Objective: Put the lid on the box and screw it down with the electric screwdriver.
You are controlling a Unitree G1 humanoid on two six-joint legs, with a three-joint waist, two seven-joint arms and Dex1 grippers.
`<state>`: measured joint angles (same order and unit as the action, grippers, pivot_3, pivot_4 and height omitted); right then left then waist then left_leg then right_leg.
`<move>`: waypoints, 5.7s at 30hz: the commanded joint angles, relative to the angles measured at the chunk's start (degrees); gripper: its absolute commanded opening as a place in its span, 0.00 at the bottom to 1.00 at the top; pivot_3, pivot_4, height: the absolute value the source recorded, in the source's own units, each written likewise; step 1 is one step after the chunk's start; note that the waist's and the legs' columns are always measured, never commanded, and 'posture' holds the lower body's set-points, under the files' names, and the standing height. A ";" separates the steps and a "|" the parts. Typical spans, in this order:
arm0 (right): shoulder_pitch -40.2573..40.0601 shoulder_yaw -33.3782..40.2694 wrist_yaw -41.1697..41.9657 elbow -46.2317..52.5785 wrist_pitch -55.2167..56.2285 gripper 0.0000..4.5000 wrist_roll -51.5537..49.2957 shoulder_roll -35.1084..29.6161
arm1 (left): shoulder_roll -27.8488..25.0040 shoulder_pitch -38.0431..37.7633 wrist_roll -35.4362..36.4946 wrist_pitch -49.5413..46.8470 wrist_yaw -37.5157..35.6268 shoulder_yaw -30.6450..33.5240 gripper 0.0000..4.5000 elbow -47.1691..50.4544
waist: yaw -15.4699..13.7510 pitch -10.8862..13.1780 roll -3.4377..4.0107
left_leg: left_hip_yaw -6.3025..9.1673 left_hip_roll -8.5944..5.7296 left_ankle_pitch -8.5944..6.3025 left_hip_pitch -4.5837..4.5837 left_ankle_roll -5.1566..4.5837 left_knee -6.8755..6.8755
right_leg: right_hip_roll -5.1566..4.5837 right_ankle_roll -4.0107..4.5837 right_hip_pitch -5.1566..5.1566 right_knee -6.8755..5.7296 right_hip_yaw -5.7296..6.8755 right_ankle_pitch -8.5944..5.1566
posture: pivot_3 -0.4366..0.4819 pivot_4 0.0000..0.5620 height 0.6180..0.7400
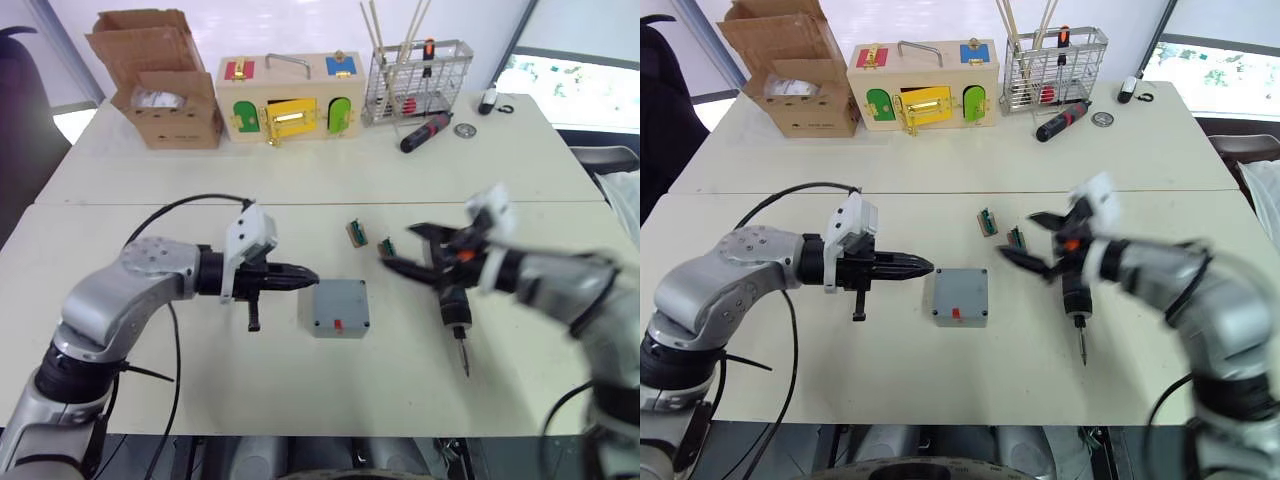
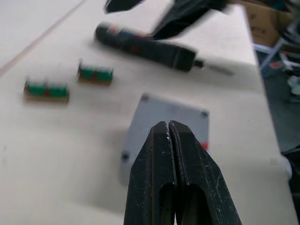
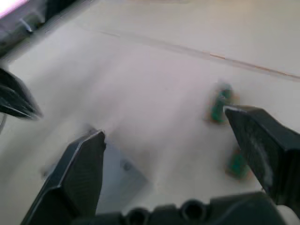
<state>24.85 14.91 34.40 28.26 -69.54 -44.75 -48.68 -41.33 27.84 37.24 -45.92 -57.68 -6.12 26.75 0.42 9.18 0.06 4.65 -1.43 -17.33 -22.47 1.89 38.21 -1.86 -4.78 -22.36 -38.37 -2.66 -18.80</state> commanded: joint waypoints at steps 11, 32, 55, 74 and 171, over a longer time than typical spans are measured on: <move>9.68 -15.14 -0.05 -24.30 -22.96 0.99 -20.96 -26.46 | 4.13 -1.45 -2.83 5.02 -0.86 -10.04 0.00 8.06 | 0.24 0.00 -0.01 | -0.24 0.09 -0.07 -0.04 -0.13 -0.04 | 0.08 0.00 -0.08 0.09 -0.18 0.00 | 0.48 0.27 1.00; 25.93 -41.59 -15.47 -41.99 -22.96 0.99 -25.73 -13.99 | 5.81 -7.29 -4.07 3.40 7.62 -12.51 0.00 11.58 | 0.32 -0.06 -0.17 | -0.20 0.11 -0.08 -0.04 -0.14 0.02 | 0.13 0.00 -0.05 0.09 -0.17 0.00 | 0.48 0.27 1.00; 16.36 -47.38 -15.53 -25.63 -22.96 0.43 -11.69 -12.50 | 8.08 -9.45 -7.17 4.65 10.59 -14.52 0.00 10.50 | -0.55 -1.13 -1.84 | -0.04 0.20 -0.08 0.15 -0.13 0.02 | 0.14 0.07 0.24 0.26 -0.04 0.05 | 0.48 0.27 1.00; 14.84 -41.10 -8.75 -27.75 -22.96 0.43 -7.29 -6.84 | 2.61 -6.10 -8.74 7.50 2.40 -12.18 0.00 4.24 | -0.93 -1.28 -2.09 | 0.06 0.16 -0.09 0.82 -0.14 -0.10 | 0.09 0.10 0.98 0.49 0.09 0.03 | 0.48 0.27 1.00; -20.79 -25.75 -23.47 13.55 50.69 0.43 26.99 34.66 | 2.50 0.20 -20.19 15.32 -9.69 -14.84 0.00 -12.84 | 0.59 -0.19 -0.13 | -0.12 0.19 0.41 -0.49 0.56 0.06 | 0.31 0.29 -0.98 -0.89 -0.09 0.09 | 0.48 0.27 1.00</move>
<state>3.53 -11.00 10.46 39.90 -21.55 -18.15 -14.82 -37.72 28.97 18.70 -29.71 -67.40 -19.97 14.14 1.01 8.99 -0.07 4.53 -1.24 -16.91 -22.96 2.45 38.26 -1.55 -4.49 -23.34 -39.26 -2.74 -18.71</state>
